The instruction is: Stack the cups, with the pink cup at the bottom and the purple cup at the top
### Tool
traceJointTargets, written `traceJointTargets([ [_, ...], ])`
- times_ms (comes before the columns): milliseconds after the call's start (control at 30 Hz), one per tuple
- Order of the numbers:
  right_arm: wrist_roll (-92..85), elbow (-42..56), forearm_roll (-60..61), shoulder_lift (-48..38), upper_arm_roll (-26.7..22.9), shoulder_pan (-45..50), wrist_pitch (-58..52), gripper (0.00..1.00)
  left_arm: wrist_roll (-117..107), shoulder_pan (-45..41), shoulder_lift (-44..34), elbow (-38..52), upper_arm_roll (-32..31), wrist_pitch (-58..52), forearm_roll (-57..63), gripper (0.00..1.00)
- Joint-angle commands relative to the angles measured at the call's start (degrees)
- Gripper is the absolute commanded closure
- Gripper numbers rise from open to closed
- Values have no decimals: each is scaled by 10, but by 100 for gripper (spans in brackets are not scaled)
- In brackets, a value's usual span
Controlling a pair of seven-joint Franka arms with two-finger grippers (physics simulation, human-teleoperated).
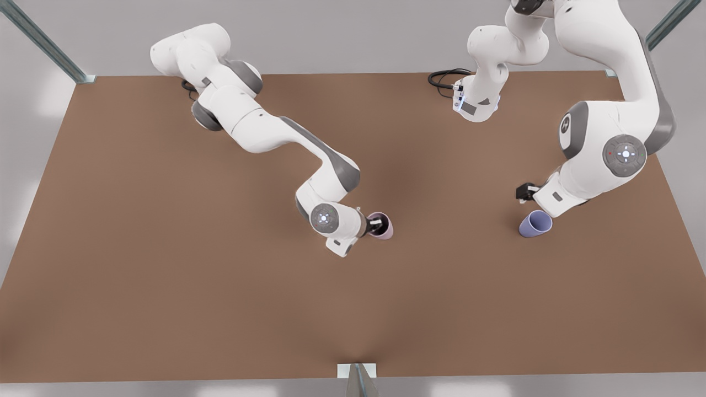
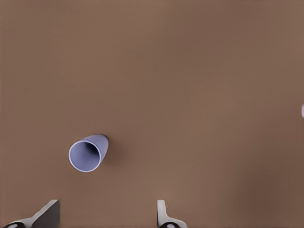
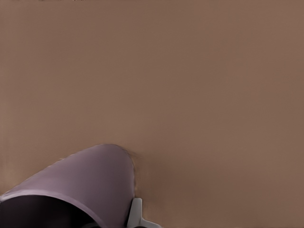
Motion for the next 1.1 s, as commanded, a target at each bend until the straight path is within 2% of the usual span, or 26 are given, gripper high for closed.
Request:
traceJointTargets([
  [0,306,20,2,22,10,13,147,79,25,12,10,-21,11,107,-2,0],
  [67,306,24,6,41,25,17,185,79,63,24,20,-30,27,113,-2,0],
  [167,306,39,6,68,22,41,230,79,176,57,48,-36,48,155,-8,0],
  [233,306,38,6,73,20,47,236,79,198,59,49,-72,65,200,-8,0],
  [433,307,35,2,73,2,49,213,79,226,59,58,-143,95,231,-6,0],
  [533,306,36,-2,64,-34,65,106,79,225,61,65,-158,99,236,-7,0],
  [600,306,35,-12,63,-46,74,85,79,225,63,77,-179,99,271,-7,0],
  [833,306,35,-12,64,-46,75,86,79,224,63,103,-201,99,295,-8,0],
  [867,306,35,-12,64,-45,75,86,74,224,63,113,-200,99,295,-8,0],
  [900,307,35,-12,64,-45,75,87,30,224,63,119,-200,99,296,-8,0],
  [933,307,35,-12,63,-46,75,88,0,224,63,123,-200,99,296,-8,0],
  [1067,307,37,-12,63,-46,84,91,0,225,63,145,-200,99,296,-8,0],
])
